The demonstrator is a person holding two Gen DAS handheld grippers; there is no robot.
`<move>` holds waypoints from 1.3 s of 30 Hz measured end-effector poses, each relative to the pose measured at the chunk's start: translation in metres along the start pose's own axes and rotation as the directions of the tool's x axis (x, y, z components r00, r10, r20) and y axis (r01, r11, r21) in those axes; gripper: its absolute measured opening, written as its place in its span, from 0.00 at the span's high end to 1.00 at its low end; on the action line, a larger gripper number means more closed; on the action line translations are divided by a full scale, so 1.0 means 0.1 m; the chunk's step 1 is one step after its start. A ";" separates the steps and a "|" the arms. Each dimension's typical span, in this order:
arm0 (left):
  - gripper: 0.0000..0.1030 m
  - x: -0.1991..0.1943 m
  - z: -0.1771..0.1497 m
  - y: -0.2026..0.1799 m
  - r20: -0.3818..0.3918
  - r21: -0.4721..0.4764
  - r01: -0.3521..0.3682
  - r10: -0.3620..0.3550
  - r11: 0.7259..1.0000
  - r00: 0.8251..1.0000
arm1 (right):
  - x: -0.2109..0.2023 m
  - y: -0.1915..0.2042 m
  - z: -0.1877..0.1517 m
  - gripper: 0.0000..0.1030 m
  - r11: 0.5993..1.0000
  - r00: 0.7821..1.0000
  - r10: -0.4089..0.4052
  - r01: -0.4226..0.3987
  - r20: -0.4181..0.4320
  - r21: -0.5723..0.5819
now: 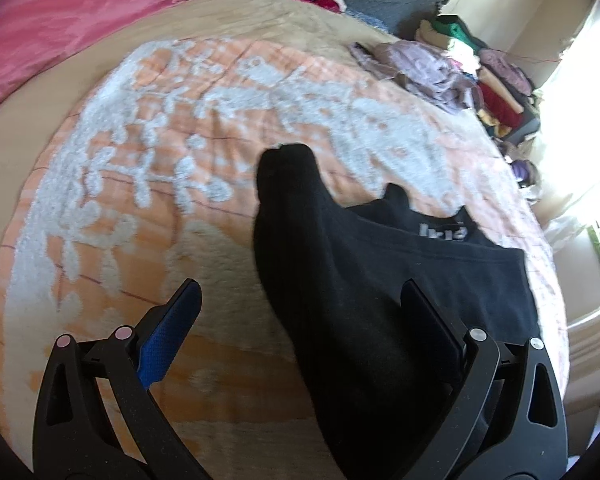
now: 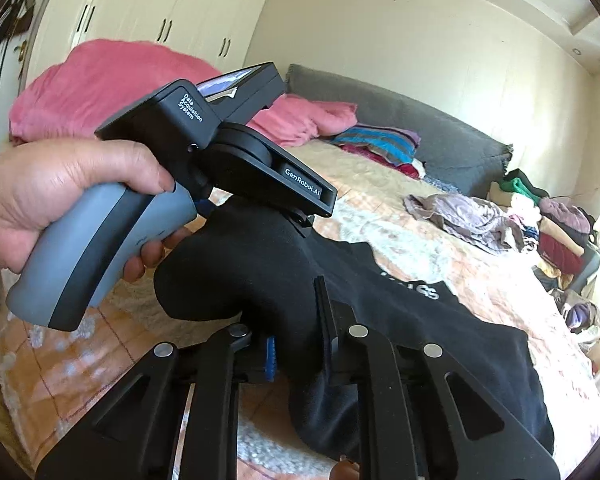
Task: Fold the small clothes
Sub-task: 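Move both grippers to one side edge of the black sweatshirt and close them on it, then lift the gripped edge with both grippers and fold it over the sweatshirt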
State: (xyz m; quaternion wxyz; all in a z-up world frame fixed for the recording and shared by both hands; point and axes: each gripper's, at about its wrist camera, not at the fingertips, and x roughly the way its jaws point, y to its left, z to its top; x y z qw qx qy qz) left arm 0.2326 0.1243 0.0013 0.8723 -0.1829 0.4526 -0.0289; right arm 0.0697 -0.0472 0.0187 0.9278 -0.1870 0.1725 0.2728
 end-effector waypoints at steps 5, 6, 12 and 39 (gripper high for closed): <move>0.46 -0.05 0.01 -0.22 -0.005 0.024 0.071 -0.071 0.997 0.997 | -0.17 -0.09 -0.01 0.88 0.999 1.000 -0.021 0.020 0.019 0.041; 0.51 -0.07 0.01 -0.28 -0.005 0.037 0.081 -0.081 0.996 0.997 | -0.19 -0.12 0.00 0.88 0.998 0.999 -0.024 0.023 0.022 0.052; 0.72 -0.22 -0.01 -0.60 0.027 0.104 0.082 -0.085 0.991 0.996 | -0.36 -0.31 -0.03 0.90 0.991 0.998 -0.042 0.037 0.038 0.128; 0.74 -0.35 -0.08 -1.83 0.061 0.286 0.074 -0.095 0.955 0.994 | -1.03 -1.02 -0.32 0.91 0.925 0.990 -0.134 0.105 0.054 0.365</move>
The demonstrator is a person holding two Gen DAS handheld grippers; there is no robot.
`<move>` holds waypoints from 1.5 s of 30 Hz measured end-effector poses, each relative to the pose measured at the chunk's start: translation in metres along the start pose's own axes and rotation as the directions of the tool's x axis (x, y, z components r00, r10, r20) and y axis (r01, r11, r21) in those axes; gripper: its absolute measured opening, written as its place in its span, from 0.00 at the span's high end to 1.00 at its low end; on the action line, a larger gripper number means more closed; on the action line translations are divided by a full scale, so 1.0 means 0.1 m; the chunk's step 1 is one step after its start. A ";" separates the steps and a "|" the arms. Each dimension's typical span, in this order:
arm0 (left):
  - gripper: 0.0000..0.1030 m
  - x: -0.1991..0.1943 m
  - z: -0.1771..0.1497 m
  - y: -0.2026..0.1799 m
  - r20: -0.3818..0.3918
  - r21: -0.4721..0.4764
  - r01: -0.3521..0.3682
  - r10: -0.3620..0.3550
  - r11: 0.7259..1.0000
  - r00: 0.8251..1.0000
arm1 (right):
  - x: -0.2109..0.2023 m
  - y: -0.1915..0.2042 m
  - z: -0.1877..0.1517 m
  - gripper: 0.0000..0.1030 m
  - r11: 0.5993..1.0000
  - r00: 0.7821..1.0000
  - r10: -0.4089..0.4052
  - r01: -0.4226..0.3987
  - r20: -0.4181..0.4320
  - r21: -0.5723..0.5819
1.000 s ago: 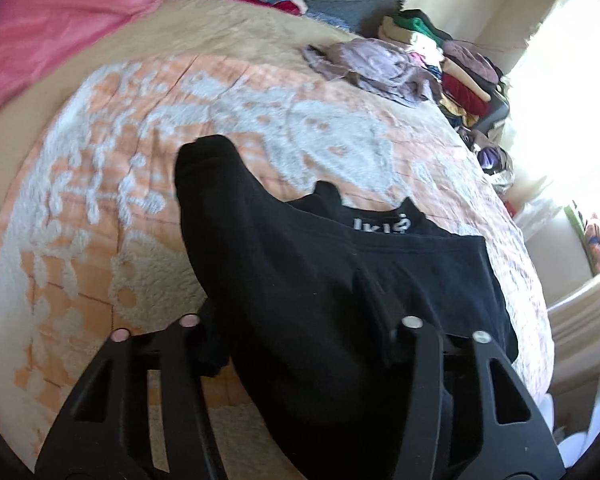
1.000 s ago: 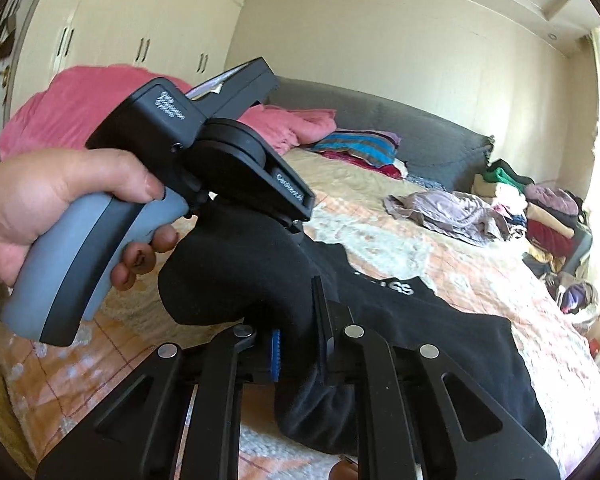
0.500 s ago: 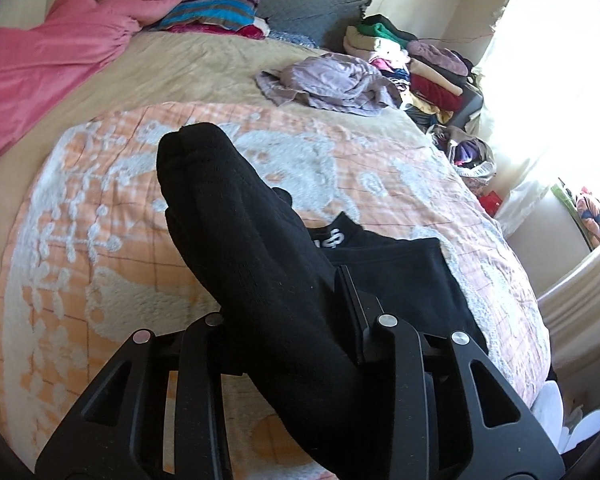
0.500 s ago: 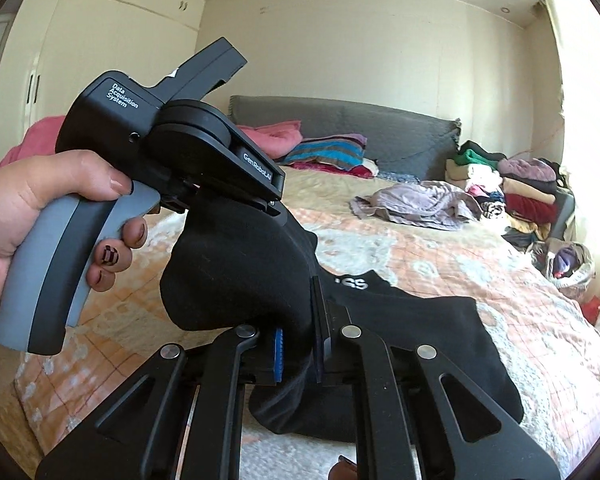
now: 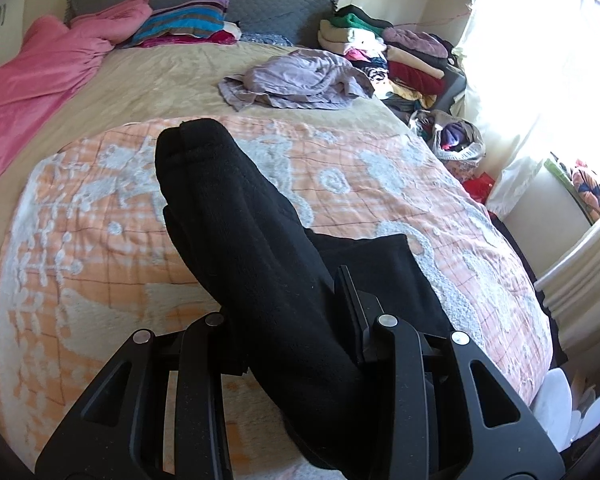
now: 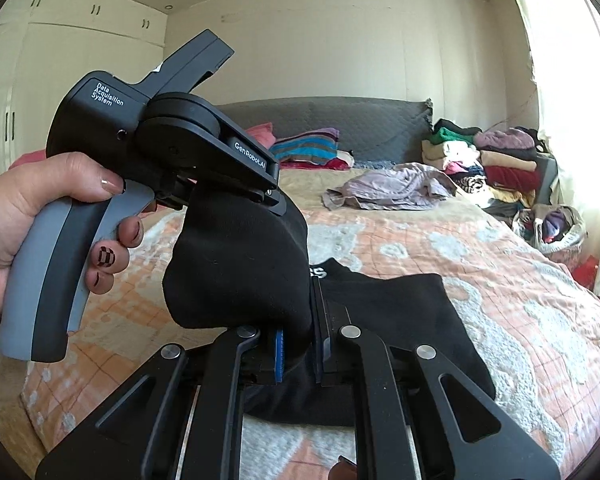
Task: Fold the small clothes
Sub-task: 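Lift the gripped edge with both grippers and fold it over the sweatshirt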
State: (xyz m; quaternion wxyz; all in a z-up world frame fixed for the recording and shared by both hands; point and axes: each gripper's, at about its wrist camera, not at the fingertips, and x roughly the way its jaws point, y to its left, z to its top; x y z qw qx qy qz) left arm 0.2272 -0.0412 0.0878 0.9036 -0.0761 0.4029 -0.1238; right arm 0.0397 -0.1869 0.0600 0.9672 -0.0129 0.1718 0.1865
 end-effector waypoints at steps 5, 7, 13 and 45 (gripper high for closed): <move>0.74 0.11 0.01 -0.18 -0.014 0.020 0.006 -0.005 1.000 1.000 | -0.06 -0.13 -0.07 0.91 0.999 1.000 -0.012 0.013 -0.011 0.039; 0.74 0.16 0.01 -0.24 -0.021 0.024 0.010 -0.010 1.000 1.000 | -0.06 -0.20 -0.10 0.91 0.998 1.000 -0.013 0.014 -0.020 0.061; 0.74 0.34 -0.02 -0.40 -0.050 0.036 0.018 -0.017 0.999 0.999 | -0.07 -0.33 -0.21 0.91 0.994 0.999 -0.019 0.024 -0.046 0.110; 0.57 1.16 -0.05 -0.92 -0.191 0.095 0.018 0.000 0.995 0.982 | 0.15 -0.93 -0.56 0.91 0.923 0.983 0.051 0.022 -0.178 0.384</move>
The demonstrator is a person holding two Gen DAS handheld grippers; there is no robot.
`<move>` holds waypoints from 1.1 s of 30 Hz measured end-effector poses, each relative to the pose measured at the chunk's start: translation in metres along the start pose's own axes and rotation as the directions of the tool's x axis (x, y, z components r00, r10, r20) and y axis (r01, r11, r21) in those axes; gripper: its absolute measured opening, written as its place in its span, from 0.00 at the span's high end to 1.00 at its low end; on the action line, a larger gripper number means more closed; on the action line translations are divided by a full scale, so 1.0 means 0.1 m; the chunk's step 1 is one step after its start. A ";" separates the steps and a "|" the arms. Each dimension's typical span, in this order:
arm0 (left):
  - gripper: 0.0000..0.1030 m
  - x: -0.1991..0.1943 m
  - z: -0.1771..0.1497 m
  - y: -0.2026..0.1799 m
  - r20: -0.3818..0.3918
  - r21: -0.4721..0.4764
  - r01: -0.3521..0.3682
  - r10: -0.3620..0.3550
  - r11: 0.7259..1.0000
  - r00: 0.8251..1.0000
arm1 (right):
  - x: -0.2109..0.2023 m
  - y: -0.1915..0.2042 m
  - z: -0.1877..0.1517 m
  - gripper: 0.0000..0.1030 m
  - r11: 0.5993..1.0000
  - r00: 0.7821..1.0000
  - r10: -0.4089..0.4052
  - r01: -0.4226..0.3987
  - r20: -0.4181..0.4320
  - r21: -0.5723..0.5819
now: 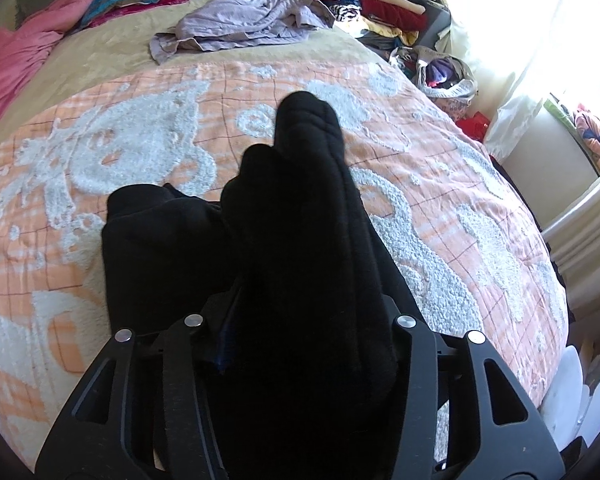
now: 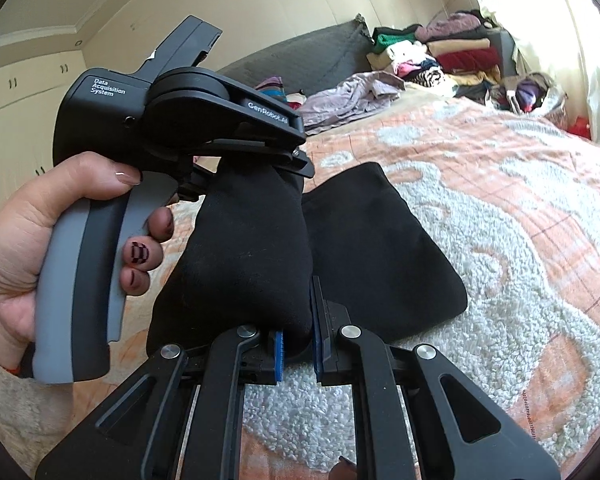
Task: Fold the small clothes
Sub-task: 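Lift the gripped edge with both grippers and fold it over the sweatshirt, then lower the folded edge onto the sweatshirt and open both grippers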
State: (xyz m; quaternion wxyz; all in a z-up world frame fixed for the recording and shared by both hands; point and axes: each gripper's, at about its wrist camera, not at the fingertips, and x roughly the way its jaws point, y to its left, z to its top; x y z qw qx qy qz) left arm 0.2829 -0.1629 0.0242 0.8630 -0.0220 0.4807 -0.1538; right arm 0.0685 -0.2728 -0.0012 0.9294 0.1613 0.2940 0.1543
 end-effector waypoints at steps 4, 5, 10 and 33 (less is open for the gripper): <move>0.33 0.11 0.05 0.00 -0.012 -0.022 0.034 -0.034 0.999 0.999 | 0.04 -0.10 0.01 0.90 0.999 0.999 0.024 -0.023 -0.022 0.049; 0.26 0.14 0.05 0.01 -0.016 -0.035 0.051 -0.051 0.998 0.999 | 0.05 -0.14 0.01 0.89 0.997 0.999 0.030 -0.028 -0.029 0.069; 0.20 0.17 0.07 0.09 -0.002 -0.115 0.176 -0.177 0.978 0.984 | 0.13 -0.35 0.01 0.83 0.986 0.996 0.065 -0.053 -0.067 0.160; 0.20 -0.34 -0.59 0.66 0.100 -0.052 0.002 0.004 0.999 0.995 | 0.82 -0.84 0.91 0.37 0.930 0.905 0.315 -0.234 -0.287 0.282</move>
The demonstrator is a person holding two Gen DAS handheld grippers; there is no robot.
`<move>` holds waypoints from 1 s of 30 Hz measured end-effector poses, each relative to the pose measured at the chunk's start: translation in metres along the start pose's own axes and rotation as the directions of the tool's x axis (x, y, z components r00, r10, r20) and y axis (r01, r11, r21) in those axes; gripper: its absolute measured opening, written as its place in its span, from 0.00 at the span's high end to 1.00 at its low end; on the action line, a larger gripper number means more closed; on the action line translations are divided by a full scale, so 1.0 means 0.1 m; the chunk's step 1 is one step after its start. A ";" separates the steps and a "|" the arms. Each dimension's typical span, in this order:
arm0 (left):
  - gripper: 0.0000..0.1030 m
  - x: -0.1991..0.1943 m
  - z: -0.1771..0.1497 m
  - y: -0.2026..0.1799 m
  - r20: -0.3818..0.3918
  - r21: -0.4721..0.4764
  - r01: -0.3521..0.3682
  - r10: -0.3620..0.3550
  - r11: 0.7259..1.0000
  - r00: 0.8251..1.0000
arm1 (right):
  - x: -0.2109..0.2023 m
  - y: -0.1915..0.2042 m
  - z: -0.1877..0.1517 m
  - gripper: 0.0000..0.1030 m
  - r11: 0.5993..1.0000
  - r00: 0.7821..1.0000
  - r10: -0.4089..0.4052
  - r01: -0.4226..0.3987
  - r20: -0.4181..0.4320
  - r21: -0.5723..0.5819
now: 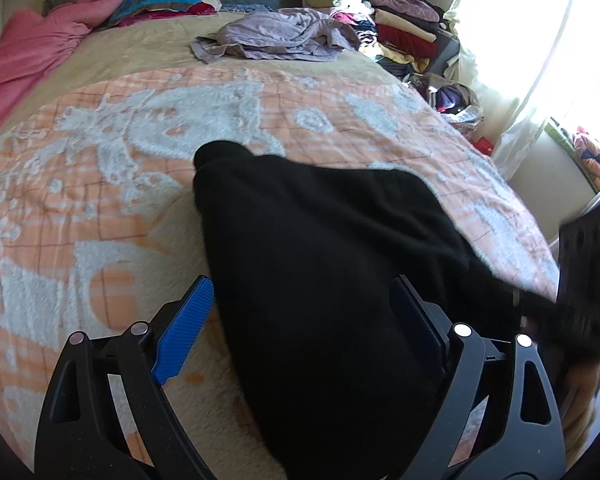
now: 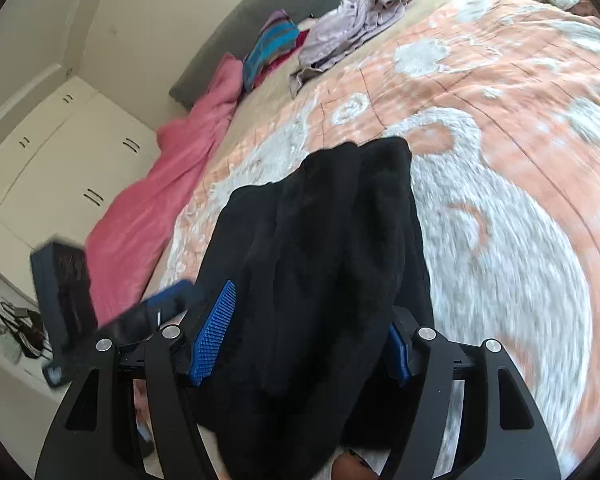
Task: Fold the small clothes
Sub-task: 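Lower the folded edge onto the sweatshirt and open both grippers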
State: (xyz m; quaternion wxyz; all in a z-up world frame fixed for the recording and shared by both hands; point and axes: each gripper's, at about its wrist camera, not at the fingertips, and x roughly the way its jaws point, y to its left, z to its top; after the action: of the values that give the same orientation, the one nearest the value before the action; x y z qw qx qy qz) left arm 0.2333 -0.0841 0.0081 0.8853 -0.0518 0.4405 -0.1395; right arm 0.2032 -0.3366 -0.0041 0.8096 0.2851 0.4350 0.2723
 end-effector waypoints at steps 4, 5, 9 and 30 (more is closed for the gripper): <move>0.20 0.04 -0.08 0.04 -0.013 -0.007 0.000 0.000 1.000 1.000 | 0.22 0.08 0.18 0.62 0.993 0.995 -0.078 0.072 -0.059 -0.089; 0.20 0.04 -0.09 0.05 -0.014 -0.015 0.002 -0.002 1.000 1.000 | 0.25 0.14 0.21 0.77 0.987 0.993 -0.104 0.096 -0.060 -0.131; 0.20 0.00 -0.11 0.03 -0.005 -0.032 0.021 -0.022 0.999 1.000 | 0.17 0.46 0.24 0.85 0.954 0.993 -0.118 0.111 -0.007 -0.280; 0.20 -0.04 -0.27 -0.30 0.018 0.067 -0.035 0.033 0.997 0.999 | 0.12 -0.07 0.22 0.72 0.971 0.983 -0.183 0.183 0.013 -0.156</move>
State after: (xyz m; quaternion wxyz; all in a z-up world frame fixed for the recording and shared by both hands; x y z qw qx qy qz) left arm 0.2034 -0.1106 0.0008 0.8925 -0.0154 0.4288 -0.1389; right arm 0.2293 -0.3380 -0.0055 0.8507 0.1792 0.4373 0.2300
